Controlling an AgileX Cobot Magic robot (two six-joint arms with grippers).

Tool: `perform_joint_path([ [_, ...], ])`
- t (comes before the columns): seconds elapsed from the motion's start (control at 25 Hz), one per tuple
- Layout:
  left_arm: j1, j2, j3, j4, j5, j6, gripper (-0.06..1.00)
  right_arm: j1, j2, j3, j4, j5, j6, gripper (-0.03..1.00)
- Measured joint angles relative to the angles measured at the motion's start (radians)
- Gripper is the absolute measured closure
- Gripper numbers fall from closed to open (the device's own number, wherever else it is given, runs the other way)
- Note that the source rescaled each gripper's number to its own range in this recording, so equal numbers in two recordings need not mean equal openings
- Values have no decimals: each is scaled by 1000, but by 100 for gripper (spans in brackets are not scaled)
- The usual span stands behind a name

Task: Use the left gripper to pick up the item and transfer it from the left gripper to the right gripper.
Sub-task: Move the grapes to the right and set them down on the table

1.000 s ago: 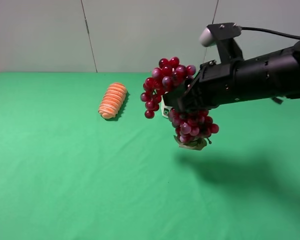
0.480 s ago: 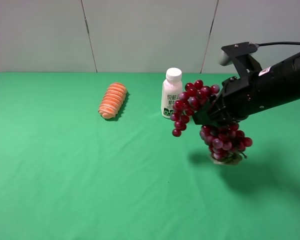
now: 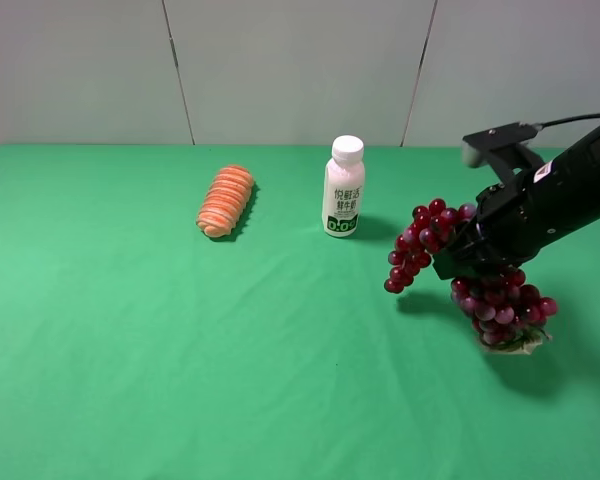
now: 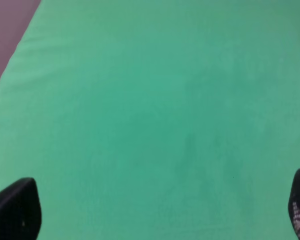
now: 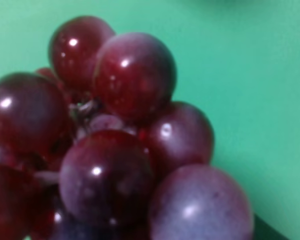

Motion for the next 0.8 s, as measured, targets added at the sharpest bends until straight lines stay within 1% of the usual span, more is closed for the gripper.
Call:
perform_joint_path([
  [0.48, 0, 0, 0, 0, 0, 0, -6, 0, 205, -3, -1, 5, 4, 97],
  [0.8, 0, 0, 0, 0, 0, 0, -6, 0, 226, -5, -1, 2, 4, 97],
])
